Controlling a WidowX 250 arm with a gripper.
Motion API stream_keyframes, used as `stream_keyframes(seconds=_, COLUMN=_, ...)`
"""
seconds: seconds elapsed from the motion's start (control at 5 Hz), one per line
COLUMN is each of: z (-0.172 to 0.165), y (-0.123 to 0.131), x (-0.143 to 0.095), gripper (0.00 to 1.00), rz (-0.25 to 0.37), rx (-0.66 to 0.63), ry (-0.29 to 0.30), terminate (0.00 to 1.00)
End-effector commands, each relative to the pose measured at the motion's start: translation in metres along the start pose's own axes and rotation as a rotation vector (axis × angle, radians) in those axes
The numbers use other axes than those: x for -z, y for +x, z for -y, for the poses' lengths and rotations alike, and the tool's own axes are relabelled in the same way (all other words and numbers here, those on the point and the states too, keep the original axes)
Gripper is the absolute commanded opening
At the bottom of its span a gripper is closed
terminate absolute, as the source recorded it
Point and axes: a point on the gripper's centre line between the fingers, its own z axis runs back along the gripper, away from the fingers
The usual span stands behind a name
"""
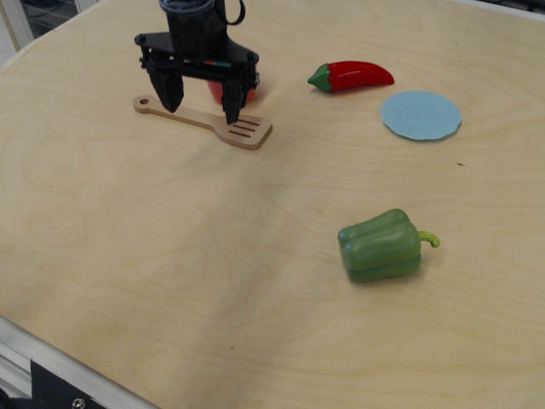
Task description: Take cucumber out of cup
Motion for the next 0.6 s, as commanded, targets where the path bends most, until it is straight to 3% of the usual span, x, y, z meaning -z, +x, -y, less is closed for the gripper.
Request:
stream_keyframes(seconds=0.0, z=-0.012, y=0.071, x=-0.021, gripper=1.0, rz=0.146, rx=-0.037, ry=0.008, terminate=0.0)
stream_keyframes(seconds=0.4, z=-0.012, y=0.088, x=-0.011, gripper=1.0, rz=0.134, rx=-0.042, ry=0.003, terminate=0.0)
